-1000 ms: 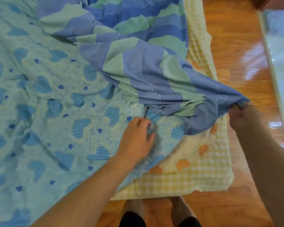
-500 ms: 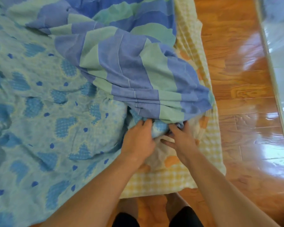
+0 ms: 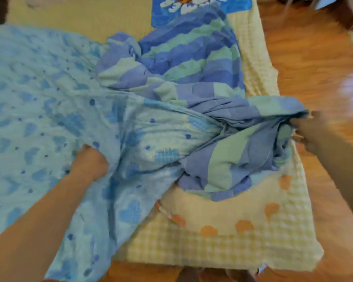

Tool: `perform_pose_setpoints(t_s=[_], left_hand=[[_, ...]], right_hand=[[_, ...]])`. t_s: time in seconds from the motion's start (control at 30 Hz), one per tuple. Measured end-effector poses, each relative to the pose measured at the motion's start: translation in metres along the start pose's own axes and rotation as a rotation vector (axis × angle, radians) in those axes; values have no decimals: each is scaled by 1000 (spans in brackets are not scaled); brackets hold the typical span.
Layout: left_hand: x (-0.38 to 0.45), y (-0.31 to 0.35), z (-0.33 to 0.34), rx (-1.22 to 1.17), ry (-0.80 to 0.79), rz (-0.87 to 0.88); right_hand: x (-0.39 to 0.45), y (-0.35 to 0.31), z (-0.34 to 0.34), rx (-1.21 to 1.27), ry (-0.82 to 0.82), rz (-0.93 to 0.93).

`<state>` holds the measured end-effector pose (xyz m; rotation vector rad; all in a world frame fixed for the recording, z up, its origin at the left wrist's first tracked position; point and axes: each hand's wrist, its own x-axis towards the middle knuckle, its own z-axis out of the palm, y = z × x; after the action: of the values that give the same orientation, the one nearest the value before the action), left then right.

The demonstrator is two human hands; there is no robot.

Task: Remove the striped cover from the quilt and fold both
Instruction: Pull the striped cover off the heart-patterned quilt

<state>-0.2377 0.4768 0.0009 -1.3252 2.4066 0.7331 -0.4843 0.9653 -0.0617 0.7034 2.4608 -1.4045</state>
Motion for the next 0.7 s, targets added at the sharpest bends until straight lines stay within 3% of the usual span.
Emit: perform_pose_setpoints(t_s=[0.03,0.1,0.23,0.33,0.4,0.47,0.57,0.63,0.7], left_hand=[[-1,5,18,53,21,58],[-13,11,59,-99,-96,125],[-17,-18,128,18,-60,37],[7,-43,122,4,174,-53],[31,-58,109,58,403,-39],[65,-70,91,67,489,-37],[107,-77,77,-138,247,-148],[118,-79,76,-318,117,-298],[114,-75,74,-476,39,-345]], right_hand=[[-14,3,10,18,-84,-3],[-55,21,39,-246,-236,-70],[-112,62,79,-401,-399,-53],[-129,60,92,-467,-307,-157],[-137,48,99,-583,-171,-402],[-141,38,113,-774,-120,-742],[-149,45,147,-1118,-315,-1003],[-155,65,169,-1379,-458,-975],[-153,83,180,-1560,-488,-929]])
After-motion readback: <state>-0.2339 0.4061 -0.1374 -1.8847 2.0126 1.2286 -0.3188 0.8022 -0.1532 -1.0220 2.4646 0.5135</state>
